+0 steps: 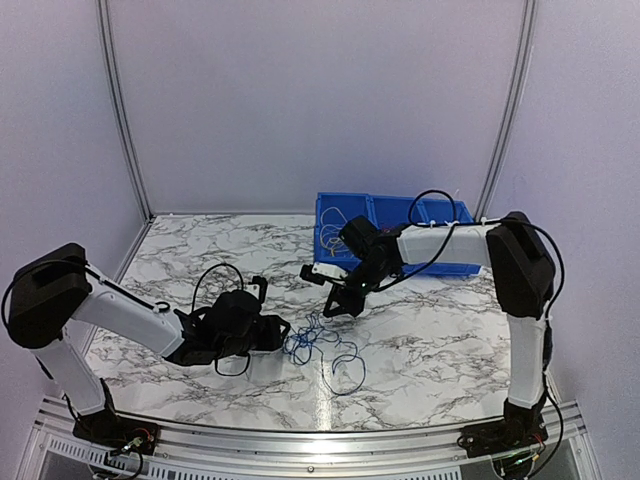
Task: Untangle the cables
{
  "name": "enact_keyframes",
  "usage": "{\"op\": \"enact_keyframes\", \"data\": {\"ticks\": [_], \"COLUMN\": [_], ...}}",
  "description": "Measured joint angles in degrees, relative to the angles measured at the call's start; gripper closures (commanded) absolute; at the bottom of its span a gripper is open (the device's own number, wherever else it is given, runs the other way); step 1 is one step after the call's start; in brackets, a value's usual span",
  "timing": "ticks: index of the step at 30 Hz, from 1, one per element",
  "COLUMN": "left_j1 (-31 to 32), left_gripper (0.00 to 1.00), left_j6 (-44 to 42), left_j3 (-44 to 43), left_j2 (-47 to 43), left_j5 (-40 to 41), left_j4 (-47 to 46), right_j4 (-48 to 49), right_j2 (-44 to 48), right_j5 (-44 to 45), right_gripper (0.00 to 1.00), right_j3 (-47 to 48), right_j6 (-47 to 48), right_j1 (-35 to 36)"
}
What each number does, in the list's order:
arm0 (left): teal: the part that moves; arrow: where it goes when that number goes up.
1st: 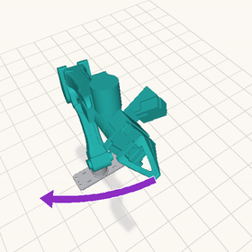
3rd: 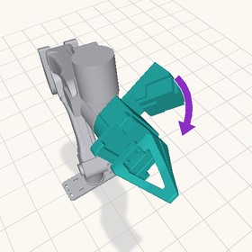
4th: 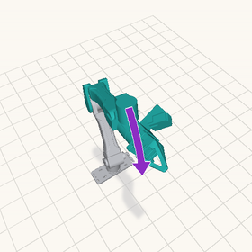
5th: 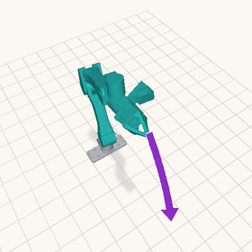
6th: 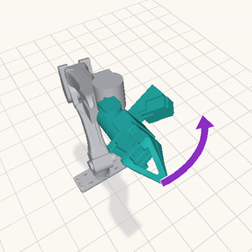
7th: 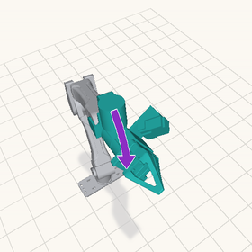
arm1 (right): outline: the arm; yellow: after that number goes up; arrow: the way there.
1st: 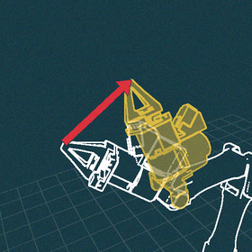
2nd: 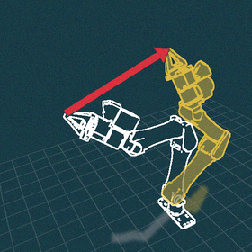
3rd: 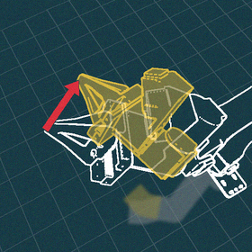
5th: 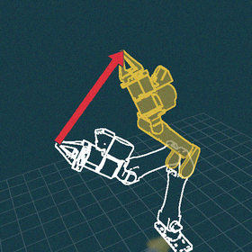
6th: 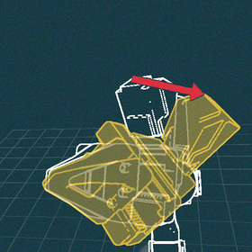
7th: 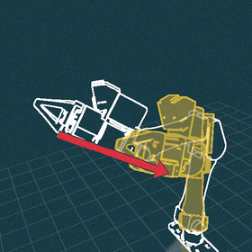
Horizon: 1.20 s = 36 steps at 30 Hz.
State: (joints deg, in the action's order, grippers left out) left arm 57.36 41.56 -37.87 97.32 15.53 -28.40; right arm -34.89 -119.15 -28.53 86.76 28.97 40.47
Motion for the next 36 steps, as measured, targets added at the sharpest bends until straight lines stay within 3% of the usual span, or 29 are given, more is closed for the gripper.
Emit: {"op": "enact_keyframes", "data": {"ticks": [6, 13, 16, 20, 26, 36], "left_j1": [0.0, 0.0, 0.0, 0.0, 0.0, 0.5], "left_gripper": [0.56, 0.55, 0.55, 0.55, 0.54, 0.44], "left_j6": [-3.5, -7.6, -9.0, -10.4, -12.3, -20.9], "left_j3": [0.2, 0.6, 0.8, 1.0, 2.8, 4.2], "left_j2": [-5.2, -10.8, -12.8, -16.3, -22.4, -29.0], "left_j5": [2.2, 6.0, 7.1, 7.8, 8.7, 5.9], "left_j4": [0.0, 0.0, 0.0, 0.0, -0.4, -5.0], "right_j4": [-6.3, -7.3, -5.4, -4.4, -4.7, -5.2], "right_j2": [11.2, 25.7, 30.8, 32.3, 26.3, 25.1], "right_j5": [0.9, 1.9, 1.9, 1.8, 1.2, -0.3], "right_gripper": [1.0, 1.0, 1.0, 1.0, 1.0, 1.0], "right_j3": [4.9, 23.9, 27.1, 26.7, 18.5, 13.2], "right_j6": [0.2, 0.7, 1.5, 2.4, 2.3, 1.0], "right_j1": [0.0, 0.1, 0.1, 0.2, 0.2, 0.2]}}
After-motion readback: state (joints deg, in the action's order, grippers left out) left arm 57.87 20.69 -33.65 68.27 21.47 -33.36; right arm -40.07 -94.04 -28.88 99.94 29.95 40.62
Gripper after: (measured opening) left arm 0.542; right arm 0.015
